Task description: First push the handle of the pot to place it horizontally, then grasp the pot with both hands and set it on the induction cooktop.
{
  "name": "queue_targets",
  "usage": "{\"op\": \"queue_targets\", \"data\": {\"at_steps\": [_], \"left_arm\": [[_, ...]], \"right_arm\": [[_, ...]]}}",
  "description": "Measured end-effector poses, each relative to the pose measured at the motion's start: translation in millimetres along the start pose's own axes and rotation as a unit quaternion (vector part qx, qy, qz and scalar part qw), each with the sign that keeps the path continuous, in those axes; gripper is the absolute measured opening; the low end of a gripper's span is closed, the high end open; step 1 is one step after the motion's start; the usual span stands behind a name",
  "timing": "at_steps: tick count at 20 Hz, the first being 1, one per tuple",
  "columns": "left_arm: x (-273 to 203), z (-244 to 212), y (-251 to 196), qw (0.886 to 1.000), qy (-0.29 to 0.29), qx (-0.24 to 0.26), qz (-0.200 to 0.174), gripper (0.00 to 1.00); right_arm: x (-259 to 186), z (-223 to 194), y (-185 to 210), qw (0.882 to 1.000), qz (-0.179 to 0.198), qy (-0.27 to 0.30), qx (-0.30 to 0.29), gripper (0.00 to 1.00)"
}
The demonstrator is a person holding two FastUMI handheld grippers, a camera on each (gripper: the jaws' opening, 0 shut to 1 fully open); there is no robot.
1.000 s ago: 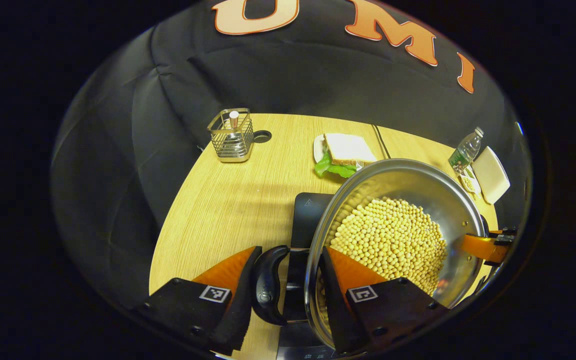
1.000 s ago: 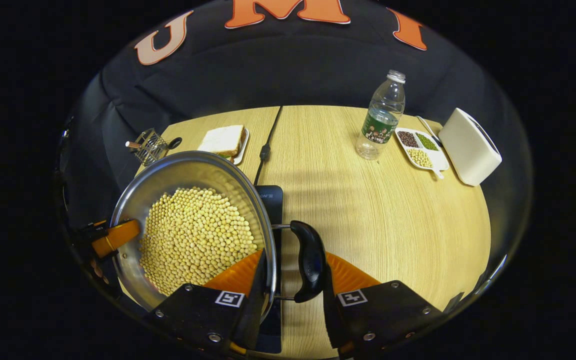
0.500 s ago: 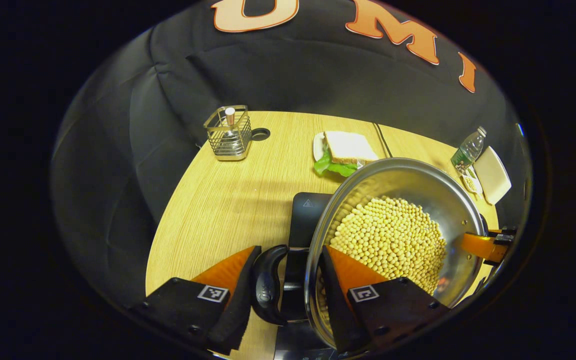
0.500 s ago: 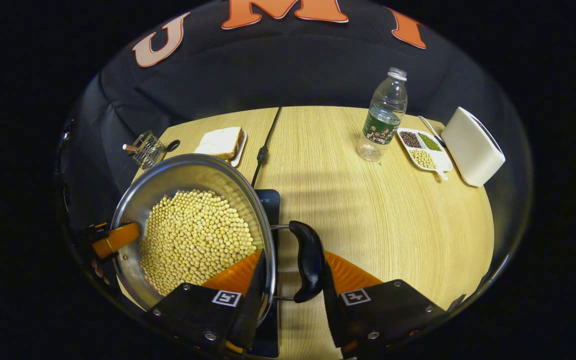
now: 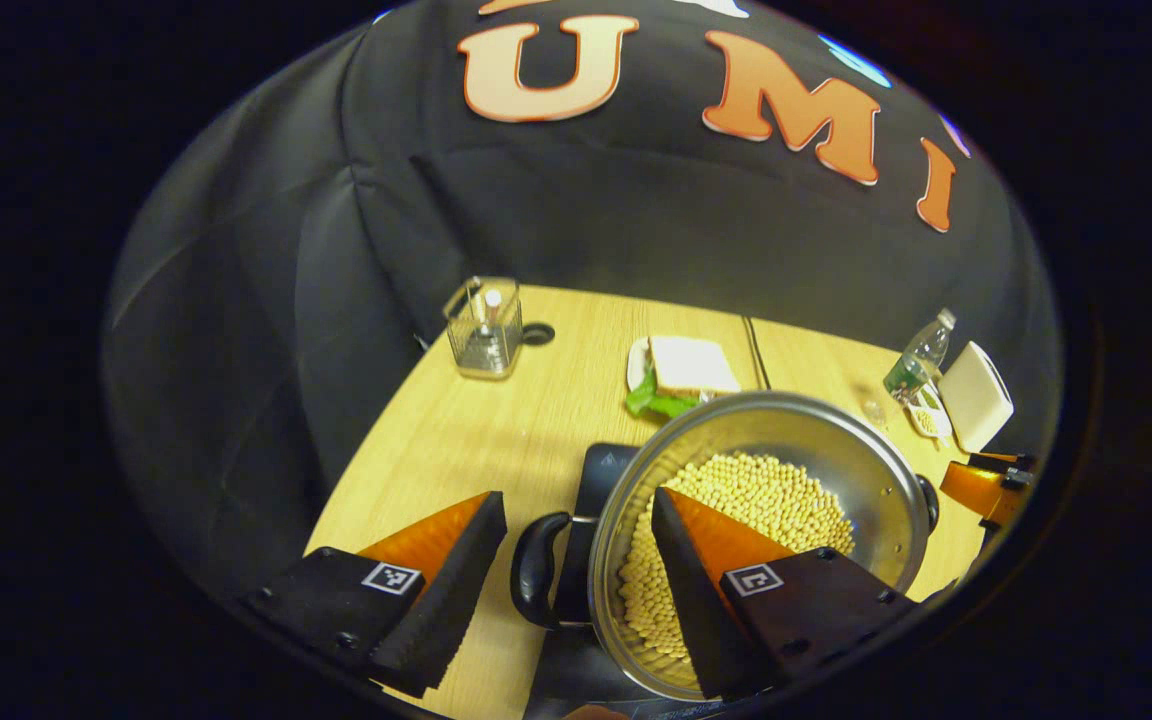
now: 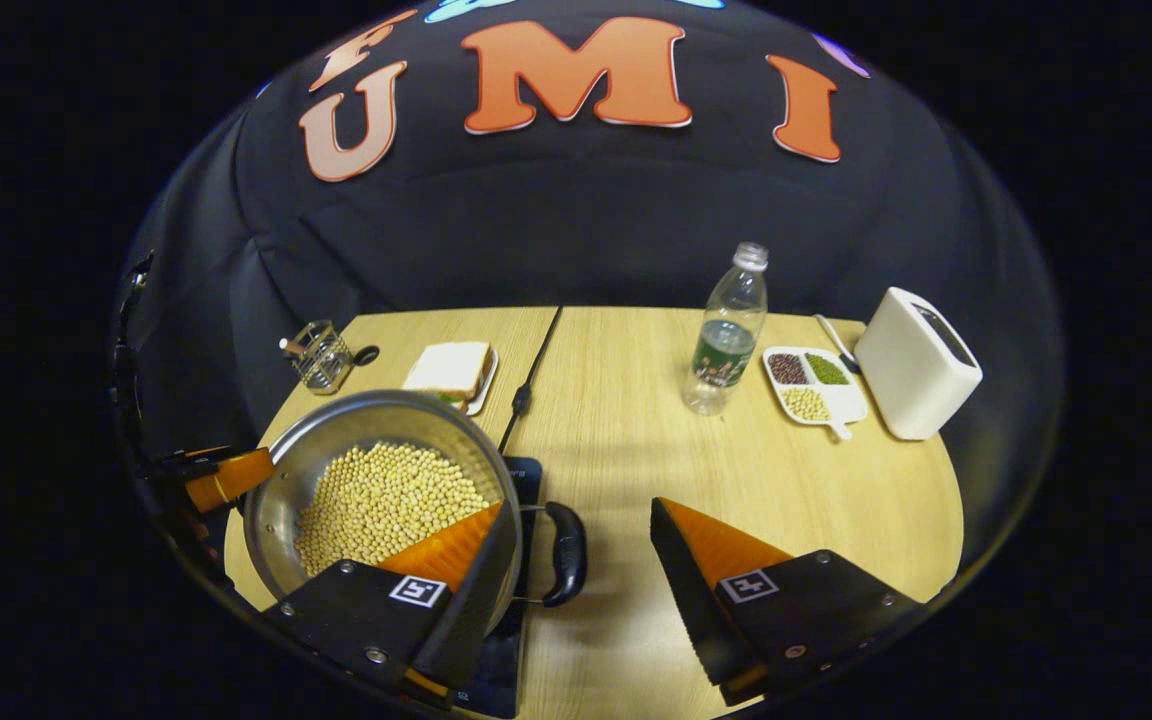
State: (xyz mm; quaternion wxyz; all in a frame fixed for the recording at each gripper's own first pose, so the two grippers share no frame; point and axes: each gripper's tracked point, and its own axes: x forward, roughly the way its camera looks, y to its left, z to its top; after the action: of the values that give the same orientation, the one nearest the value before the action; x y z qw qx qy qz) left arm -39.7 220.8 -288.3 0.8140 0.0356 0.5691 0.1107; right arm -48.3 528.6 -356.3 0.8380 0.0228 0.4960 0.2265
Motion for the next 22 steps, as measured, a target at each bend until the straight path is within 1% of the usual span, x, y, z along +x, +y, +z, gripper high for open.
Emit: {"op": "queue_targets", "data": {"at_steps": [1,2,3,4,8,11,13,14,15,16,17,18,19,20,21,22], "left_arm": [[-11,13,1,1.000,-0.027,0.008,0.005,0.92],[-21,27,2,0.998,-0.054,0.016,0.010,0.97],[-31,41,-2,0.996,-0.081,0.018,0.012,0.95],[-42,55,-8,0.994,-0.109,0.019,0.014,0.94],[-103,110,-39,0.979,-0.205,0.020,0.000,0.94],[-151,149,-65,0.964,-0.265,0.013,-0.030,0.94],[-182,172,-76,0.953,-0.300,0.011,-0.032,0.94],[-196,182,-81,0.948,-0.316,0.010,-0.031,0.96],[-212,191,-86,0.943,-0.332,0.006,-0.033,0.94],[-227,200,-91,0.938,-0.344,0.001,-0.038,0.92],[-245,209,-98,0.933,-0.356,-0.003,-0.044,0.92],[-261,220,-105,0.926,-0.373,-0.006,-0.053,0.93],[-280,233,-116,0.917,-0.394,-0.012,-0.064,0.94],[-293,244,-121,0.909,-0.409,-0.017,-0.074,0.96],[-307,252,-127,0.902,-0.423,-0.021,-0.080,0.94],[-319,260,-130,0.897,-0.435,-0.020,-0.082,0.96]], "right_arm": [[-9,11,-10,1.000,-0.001,-0.018,0.000,0.84],[-19,24,-20,0.999,-0.002,-0.038,-0.002,0.84],[-30,37,-31,0.998,-0.003,-0.060,-0.006,0.85],[-40,48,-41,0.997,-0.006,-0.080,-0.013,0.86],[-89,93,-86,0.988,-0.017,-0.154,-0.027,0.90],[-133,129,-120,0.974,-0.022,-0.221,-0.044,0.93],[-162,147,-144,0.963,-0.034,-0.259,-0.071,0.93],[-177,157,-156,0.956,-0.043,-0.277,-0.084,0.94],[-191,166,-165,0.950,-0.047,-0.293,-0.092,0.94],[-206,175,-174,0.945,-0.046,-0.309,-0.096,0.94],[-221,181,-179,0.942,-0.043,-0.320,-0.096,0.95],[-238,188,-189,0.937,-0.041,-0.333,-0.096,0.96],[-251,195,-200,0.933,-0.042,-0.344,-0.093,0.96],[-265,201,-211,0.930,-0.043,-0.354,-0.089,0.98],[-279,204,-223,0.927,-0.043,-0.362,-0.088,0.95],[-290,207,-235,0.925,-0.047,-0.367,-0.088,0.95]]}}
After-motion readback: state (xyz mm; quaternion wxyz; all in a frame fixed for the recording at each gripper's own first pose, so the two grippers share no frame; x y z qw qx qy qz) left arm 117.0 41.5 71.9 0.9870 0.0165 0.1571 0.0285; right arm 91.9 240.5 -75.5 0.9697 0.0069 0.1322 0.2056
